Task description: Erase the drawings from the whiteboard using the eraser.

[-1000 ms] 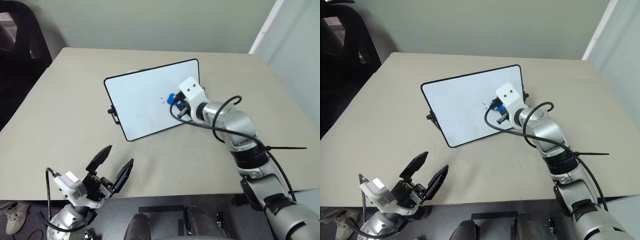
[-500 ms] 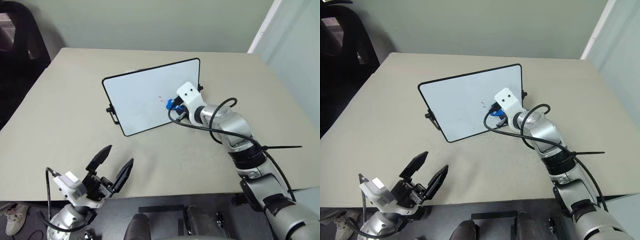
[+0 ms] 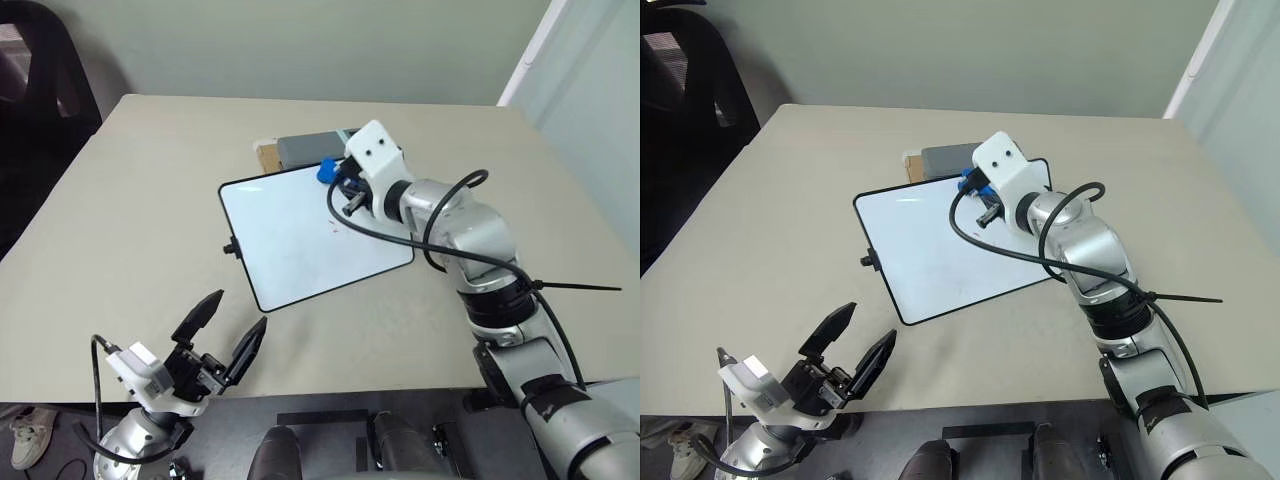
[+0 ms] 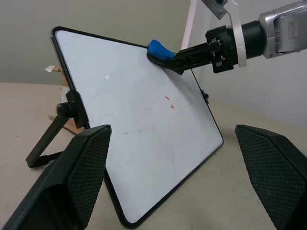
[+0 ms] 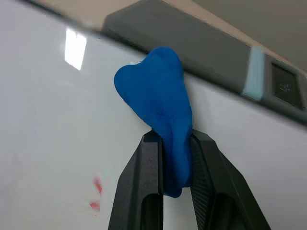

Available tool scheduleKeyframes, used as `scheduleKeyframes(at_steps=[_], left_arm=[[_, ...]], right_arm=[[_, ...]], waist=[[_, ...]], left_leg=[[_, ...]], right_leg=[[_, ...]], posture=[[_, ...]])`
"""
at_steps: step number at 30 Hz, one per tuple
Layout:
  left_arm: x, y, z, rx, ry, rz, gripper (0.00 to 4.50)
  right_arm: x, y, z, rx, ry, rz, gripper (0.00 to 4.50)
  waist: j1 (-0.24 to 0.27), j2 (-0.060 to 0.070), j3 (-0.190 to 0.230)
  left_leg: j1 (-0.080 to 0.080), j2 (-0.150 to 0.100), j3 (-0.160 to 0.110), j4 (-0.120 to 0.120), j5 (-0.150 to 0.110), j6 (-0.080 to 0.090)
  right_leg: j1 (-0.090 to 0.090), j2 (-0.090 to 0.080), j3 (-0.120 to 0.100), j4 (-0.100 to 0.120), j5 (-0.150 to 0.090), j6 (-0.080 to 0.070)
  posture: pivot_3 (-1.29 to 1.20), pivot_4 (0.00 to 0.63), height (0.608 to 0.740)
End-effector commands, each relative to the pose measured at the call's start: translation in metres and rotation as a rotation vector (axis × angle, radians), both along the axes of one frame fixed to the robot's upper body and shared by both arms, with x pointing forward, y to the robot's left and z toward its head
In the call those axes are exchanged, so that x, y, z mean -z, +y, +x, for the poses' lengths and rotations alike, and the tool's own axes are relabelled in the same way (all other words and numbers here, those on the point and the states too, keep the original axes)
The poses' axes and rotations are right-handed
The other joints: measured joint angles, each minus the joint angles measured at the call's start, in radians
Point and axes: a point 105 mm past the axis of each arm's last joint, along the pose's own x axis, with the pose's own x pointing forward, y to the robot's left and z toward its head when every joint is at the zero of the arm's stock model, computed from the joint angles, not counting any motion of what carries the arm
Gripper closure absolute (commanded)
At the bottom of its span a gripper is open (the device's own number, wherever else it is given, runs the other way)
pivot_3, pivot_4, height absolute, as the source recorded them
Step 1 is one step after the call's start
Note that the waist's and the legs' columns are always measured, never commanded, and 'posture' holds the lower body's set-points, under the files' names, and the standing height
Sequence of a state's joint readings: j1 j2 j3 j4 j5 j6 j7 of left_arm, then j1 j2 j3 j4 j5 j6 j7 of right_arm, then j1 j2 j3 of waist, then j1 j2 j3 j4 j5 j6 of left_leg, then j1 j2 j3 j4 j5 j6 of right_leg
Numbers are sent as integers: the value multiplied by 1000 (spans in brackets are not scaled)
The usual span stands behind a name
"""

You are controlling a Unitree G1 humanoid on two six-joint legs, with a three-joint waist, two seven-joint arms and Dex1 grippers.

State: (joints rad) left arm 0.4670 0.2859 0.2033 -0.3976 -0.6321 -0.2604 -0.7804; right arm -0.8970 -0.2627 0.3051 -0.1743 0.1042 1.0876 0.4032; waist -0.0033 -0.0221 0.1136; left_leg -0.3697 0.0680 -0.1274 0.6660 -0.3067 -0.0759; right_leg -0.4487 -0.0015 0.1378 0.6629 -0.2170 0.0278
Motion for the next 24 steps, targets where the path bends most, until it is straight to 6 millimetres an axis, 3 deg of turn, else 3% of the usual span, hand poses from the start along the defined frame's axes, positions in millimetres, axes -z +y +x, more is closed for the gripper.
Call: scheduleKeyframes(at_steps=[1,24], left_arm=[[-10,-3,-3,11,-43,3,0],[-10,-4,-2,14,-44,4,0]], right_arm=[[7,4,-8,-41,15,-19,4045],[42,-15,-26,-78,187,-111,4045]], waist=[[-2,0,0],[0,0,0]], left_leg=[[0,0,0,0,0,0],[2,0,1,1,0,0]], right_leg=[[0,0,0,0,0,0],[3,0,0,1,1,1]], posture=[[0,150,740],[0,150,740]])
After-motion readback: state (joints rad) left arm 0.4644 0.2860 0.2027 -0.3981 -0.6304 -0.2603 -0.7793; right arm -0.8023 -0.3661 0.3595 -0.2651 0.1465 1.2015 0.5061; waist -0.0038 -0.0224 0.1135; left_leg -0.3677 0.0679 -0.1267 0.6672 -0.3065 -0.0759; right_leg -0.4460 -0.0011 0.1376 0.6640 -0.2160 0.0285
